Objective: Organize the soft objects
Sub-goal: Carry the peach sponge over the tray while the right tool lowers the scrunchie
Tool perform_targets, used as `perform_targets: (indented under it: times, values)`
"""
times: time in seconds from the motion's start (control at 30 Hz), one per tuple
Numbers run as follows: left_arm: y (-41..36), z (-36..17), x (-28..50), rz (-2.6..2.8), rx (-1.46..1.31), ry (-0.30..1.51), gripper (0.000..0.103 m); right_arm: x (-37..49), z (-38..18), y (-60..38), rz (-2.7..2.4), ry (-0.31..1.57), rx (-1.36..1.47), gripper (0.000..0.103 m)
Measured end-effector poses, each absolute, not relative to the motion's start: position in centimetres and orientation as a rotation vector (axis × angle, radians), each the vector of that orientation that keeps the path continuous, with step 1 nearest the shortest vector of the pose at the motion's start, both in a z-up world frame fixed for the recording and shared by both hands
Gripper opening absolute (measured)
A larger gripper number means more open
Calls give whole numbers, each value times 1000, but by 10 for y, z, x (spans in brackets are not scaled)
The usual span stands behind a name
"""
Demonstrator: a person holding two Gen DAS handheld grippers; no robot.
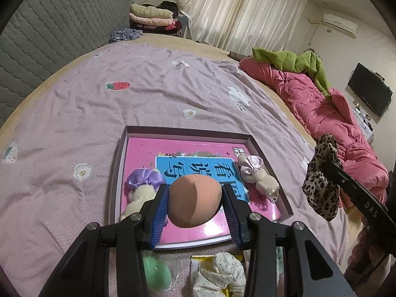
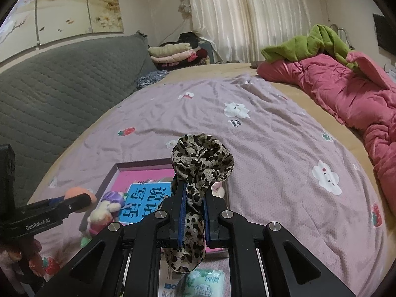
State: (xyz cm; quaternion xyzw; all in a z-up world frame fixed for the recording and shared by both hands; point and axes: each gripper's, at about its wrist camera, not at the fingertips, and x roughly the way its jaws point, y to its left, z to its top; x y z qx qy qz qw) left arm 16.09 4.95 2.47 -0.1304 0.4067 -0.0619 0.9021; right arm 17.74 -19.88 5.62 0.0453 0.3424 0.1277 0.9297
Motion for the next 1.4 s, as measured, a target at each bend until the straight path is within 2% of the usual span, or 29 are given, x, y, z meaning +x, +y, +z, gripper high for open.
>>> perform_targets:
  times: [0.63,1.4]
  values:
    - [41,-1,186,-116,-243,884,43,199,49,-198,253,696,78,12]
    - [16,-39,189,-166,-191,974,43,205,1,-170,296,766,-10,12]
